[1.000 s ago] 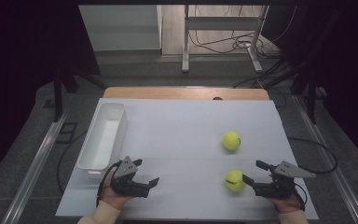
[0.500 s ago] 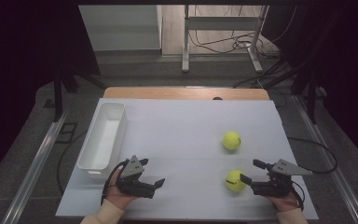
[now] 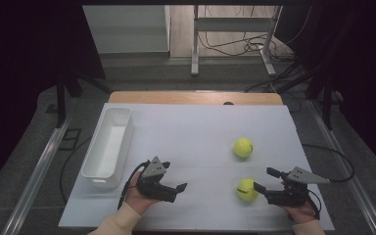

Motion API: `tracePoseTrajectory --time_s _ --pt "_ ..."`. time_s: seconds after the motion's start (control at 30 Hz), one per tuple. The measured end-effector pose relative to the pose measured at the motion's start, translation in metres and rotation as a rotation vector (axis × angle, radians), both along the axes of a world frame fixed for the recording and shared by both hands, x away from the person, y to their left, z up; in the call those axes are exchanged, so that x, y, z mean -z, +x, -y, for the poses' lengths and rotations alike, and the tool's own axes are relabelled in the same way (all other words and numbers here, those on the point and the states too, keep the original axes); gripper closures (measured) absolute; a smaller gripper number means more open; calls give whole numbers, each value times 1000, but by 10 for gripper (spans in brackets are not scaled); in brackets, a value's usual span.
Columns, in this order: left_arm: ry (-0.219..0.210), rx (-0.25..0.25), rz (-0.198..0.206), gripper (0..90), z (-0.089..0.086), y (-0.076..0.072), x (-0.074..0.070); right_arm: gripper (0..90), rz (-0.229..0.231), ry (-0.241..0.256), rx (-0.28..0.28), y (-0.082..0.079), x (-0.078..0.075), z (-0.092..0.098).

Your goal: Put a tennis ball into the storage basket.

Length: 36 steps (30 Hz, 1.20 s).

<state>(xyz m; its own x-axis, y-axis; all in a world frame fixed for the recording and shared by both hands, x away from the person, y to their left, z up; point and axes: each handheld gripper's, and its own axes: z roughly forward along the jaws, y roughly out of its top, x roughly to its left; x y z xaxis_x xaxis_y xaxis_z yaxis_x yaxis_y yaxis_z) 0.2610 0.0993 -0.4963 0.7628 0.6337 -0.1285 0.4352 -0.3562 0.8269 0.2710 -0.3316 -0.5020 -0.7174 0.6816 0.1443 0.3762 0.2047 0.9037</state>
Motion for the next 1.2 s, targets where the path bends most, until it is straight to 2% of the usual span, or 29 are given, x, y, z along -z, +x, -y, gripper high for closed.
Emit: tracePoseTrajectory --time_s 0.3,0.8,1.2 --pt "-18 25 -4 63 11 9 -7 157 1 -7 6 0 0 0" --pt "-15 38 -26 63 26 17 -6 158 8 -3 3 4 0 -2" --pt "-12 82 -37 63 47 24 -6 159 9 -3 0 5 0 -2"
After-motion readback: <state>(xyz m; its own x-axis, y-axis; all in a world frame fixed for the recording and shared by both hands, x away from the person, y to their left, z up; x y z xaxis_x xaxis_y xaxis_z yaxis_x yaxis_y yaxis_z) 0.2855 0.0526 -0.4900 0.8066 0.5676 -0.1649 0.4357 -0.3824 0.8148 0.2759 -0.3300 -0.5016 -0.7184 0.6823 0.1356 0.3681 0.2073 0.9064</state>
